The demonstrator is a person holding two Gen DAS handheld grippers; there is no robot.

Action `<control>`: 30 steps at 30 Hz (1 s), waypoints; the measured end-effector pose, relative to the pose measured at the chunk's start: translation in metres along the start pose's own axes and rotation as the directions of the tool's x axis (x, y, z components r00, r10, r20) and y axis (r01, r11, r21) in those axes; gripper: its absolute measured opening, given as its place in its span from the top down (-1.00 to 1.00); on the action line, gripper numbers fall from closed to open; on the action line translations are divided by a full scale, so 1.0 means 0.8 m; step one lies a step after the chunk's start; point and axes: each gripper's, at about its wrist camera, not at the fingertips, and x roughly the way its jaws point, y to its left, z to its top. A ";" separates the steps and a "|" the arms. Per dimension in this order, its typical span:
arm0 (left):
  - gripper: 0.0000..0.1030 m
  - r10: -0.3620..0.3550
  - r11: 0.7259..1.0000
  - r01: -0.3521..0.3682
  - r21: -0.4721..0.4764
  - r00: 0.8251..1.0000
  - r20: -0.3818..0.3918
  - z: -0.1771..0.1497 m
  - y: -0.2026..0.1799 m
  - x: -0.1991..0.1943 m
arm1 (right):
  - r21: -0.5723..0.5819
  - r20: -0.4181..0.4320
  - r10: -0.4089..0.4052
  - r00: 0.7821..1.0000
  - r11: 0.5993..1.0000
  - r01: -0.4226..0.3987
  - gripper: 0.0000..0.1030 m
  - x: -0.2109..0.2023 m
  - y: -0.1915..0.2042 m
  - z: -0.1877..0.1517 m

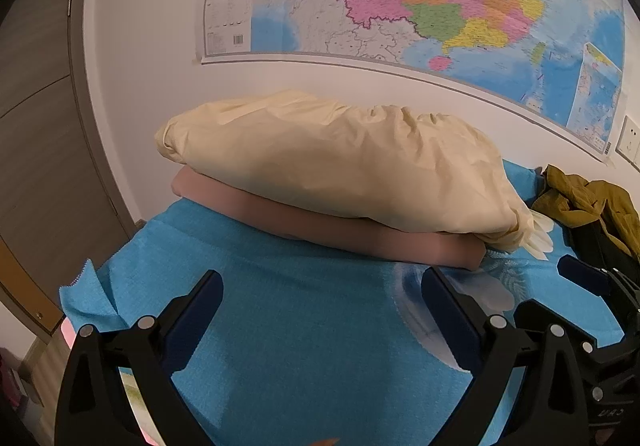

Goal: Fold large clothes

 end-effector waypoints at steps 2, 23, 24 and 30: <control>-0.87 0.002 1.000 -0.002 0.000 1.000 0.001 -0.001 0.000 -0.001 | 0.002 0.001 -0.001 1.000 1.000 0.001 -0.89 -0.001 -0.001 0.000; -0.87 0.000 1.000 0.000 0.008 1.000 0.004 -0.004 -0.004 -0.006 | 0.012 0.005 -0.004 1.000 1.000 0.004 -0.89 -0.010 -0.004 -0.002; -0.87 0.001 1.000 -0.001 0.008 1.000 0.004 -0.004 -0.005 -0.007 | 0.011 0.006 -0.004 1.000 1.000 0.004 -0.89 -0.011 -0.004 -0.002; -0.86 0.001 1.000 -0.001 0.008 1.000 0.003 -0.005 -0.007 -0.009 | 0.010 0.013 -0.007 1.000 1.000 0.006 -0.89 -0.015 -0.006 -0.003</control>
